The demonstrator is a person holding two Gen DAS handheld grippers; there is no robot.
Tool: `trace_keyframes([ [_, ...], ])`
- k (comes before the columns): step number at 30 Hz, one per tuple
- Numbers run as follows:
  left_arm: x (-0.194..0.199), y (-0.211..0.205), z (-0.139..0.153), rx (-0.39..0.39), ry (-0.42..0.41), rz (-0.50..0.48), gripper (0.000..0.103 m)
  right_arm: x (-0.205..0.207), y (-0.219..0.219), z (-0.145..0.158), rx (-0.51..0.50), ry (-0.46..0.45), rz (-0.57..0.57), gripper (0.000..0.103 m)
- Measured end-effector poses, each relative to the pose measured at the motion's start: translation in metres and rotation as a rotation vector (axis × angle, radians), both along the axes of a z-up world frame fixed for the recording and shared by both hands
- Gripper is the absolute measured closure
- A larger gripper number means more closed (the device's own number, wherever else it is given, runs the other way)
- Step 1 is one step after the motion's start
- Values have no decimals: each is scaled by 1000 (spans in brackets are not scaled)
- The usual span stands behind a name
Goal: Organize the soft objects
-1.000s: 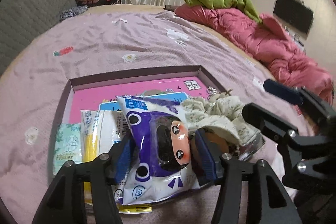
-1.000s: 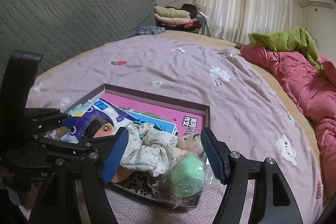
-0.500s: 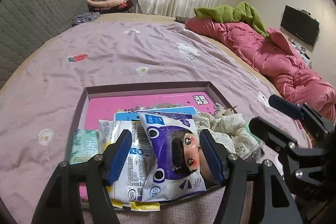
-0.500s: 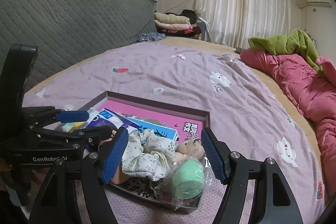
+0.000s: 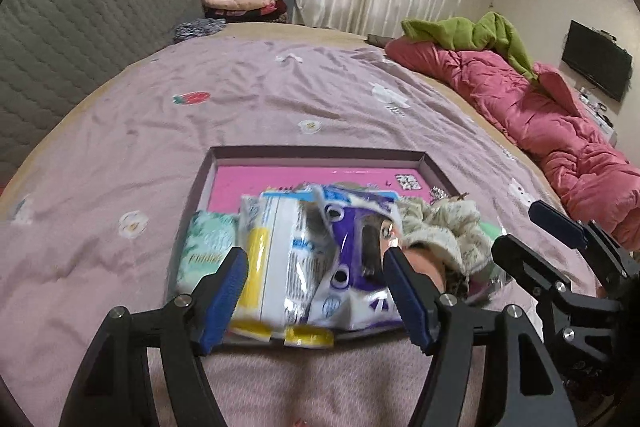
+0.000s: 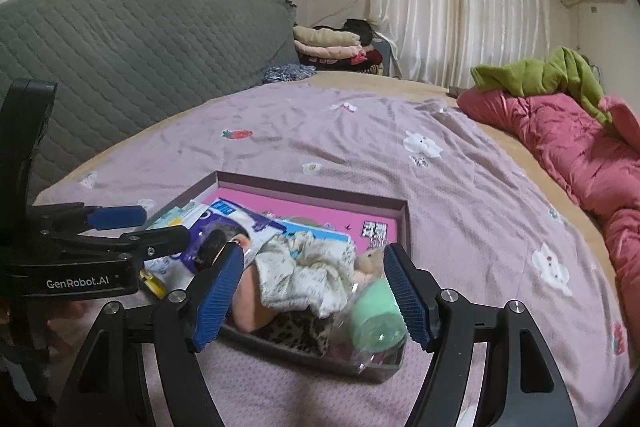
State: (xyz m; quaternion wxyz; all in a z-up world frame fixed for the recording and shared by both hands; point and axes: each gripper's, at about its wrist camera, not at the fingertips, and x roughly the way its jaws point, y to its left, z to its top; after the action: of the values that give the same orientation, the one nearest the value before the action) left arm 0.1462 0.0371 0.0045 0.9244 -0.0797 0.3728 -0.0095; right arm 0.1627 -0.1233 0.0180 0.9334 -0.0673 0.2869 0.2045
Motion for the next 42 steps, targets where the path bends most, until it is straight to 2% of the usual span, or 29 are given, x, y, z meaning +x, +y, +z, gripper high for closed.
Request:
trace_keyframes([
  [8, -32, -6, -5, 34, 43, 51, 33, -34, -2, -12, -5, 75, -20, 29],
  [12, -51, -5, -9, 17, 74, 66, 33, -49, -6, -18, -17, 120, -51, 29],
  [15, -62, -7, -10, 24, 85, 77, 33, -60, -7, -21, -47, 128, -64, 29],
  [42, -131, -20, -3, 30, 122, 75, 33, -138, -10, -8, -36, 175, -72, 29],
])
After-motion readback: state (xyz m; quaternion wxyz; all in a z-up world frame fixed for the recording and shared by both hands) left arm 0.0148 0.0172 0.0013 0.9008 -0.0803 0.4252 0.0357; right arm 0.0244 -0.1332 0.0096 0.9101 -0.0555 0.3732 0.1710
